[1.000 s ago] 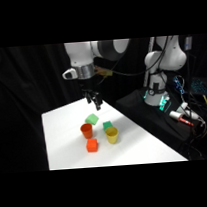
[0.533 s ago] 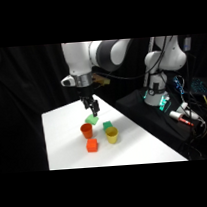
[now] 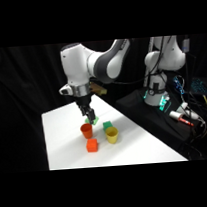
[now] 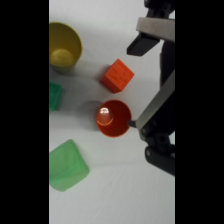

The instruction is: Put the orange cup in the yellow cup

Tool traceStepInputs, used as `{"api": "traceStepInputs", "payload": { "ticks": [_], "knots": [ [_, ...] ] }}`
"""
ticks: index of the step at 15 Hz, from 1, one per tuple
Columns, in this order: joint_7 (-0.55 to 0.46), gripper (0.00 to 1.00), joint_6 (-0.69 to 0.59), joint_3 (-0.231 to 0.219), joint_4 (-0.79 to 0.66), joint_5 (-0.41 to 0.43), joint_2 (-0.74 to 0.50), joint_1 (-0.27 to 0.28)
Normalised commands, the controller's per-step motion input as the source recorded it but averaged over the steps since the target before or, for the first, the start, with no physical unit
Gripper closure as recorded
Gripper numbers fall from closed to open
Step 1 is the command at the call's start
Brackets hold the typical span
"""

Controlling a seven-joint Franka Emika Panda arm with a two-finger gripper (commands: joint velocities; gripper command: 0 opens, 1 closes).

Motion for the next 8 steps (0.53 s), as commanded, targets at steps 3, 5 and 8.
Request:
{"api": "traceStepInputs", "payload": {
  "ticks": [3, 5, 8],
  "knots": [
    [0.01, 0.00, 0.18, 0.010, 0.18, 0.055, 0.21, -0.044],
    [0.01, 0.00, 0.18, 0.018, 0.17, 0.075, 0.20, -0.041],
    [0.00, 0.00, 0.17, 0.028, 0.18, 0.087, 0.20, -0.041]
  ]
}}
